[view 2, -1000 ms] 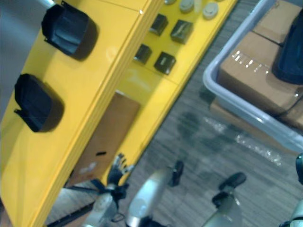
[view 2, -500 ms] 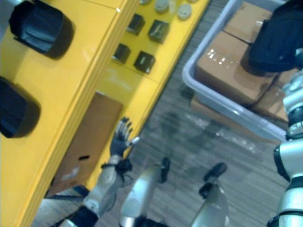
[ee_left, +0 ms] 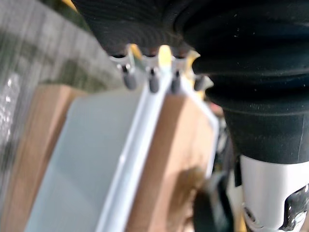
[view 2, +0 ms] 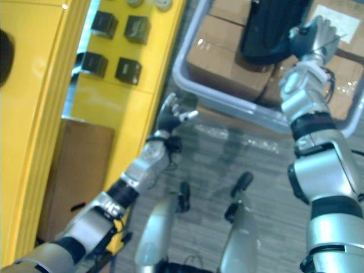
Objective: Walk over and take plastic housings, then place them on the shelf
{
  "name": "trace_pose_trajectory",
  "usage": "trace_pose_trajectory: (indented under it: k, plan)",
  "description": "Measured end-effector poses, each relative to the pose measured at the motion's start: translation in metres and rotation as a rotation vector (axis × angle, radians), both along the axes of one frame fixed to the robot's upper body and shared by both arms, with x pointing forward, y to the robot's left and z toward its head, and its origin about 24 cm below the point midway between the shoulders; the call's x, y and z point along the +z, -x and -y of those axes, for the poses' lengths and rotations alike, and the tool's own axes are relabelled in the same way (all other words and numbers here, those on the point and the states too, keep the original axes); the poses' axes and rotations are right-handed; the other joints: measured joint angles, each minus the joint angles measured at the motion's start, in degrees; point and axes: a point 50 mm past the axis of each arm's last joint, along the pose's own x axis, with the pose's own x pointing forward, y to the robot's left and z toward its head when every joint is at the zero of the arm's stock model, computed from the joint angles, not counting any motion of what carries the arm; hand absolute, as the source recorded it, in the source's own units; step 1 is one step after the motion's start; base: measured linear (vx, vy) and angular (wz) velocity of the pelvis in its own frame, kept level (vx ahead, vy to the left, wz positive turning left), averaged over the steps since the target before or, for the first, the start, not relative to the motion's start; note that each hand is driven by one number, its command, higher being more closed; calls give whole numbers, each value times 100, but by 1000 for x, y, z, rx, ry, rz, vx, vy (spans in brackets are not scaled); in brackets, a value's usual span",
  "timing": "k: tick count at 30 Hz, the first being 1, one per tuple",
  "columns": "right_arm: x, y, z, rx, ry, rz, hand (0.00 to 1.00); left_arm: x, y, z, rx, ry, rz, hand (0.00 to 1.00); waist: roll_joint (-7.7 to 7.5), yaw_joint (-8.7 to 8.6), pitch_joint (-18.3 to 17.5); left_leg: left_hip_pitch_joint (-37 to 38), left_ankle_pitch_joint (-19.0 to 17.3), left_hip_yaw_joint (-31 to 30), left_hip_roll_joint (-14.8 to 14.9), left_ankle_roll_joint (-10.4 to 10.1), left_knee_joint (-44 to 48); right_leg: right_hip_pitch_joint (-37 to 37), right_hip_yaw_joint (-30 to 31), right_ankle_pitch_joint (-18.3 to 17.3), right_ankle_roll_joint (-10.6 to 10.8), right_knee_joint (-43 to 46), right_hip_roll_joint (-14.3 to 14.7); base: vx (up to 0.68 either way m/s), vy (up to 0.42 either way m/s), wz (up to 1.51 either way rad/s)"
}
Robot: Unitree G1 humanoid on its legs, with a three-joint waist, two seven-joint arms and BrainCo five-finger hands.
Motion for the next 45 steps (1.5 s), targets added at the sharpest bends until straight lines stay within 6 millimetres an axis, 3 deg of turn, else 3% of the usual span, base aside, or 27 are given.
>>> trace_pose_trajectory:
  k: [4,7,13,19,22,25,34,45]
  plan:
    - [2,-5,-36,90,22,38,100,9,-12,-1,42,57,-66,0,-178,-294,10,20,-12,156,79,-25,1,-28,130,44,-7,-85,72,-84,2,-17]
    - [7,-4,-56,150,50,89,100,22,-17,-4,72,122,-72,0,-346,-409,6,19,-39,271,165,-69,19,-92,262,101,-29,-148,165,-99,-2,-25]
    - [19,2,-79,225,112,197,100,31,-20,-7,95,235,-106,0,-388,-554,17,126,-42,409,238,-86,-5,-98,382,116,-47,-147,235,-77,-6,-13]
    - [20,4,-83,235,151,229,100,34,-23,-8,106,303,-150,0,-402,-639,10,277,-42,446,228,-87,-45,9,425,130,-48,-151,236,-50,17,-3]
    - [20,5,-89,257,177,239,100,29,-25,-12,128,306,-174,0,-516,-681,-47,364,-38,510,215,-93,-91,34,514,134,-42,-155,235,-53,22,-8]
    - [18,3,-90,266,179,211,100,28,-26,-12,138,338,-184,0,-537,-721,-50,359,-39,510,206,-92,-76,76,529,180,-22,-238,242,-73,16,0]
    - [-21,-7,-71,214,117,57,100,28,-28,-20,188,385,-175,0,-539,-714,-49,213,-38,455,160,-89,-65,50,506,293,-8,-424,257,-61,22,2]
    - [-8,-1,-70,196,83,188,100,21,-29,-24,224,403,-248,0,-543,-727,-46,311,-35,404,108,-85,-87,155,543,295,-6,-423,247,-43,40,2]
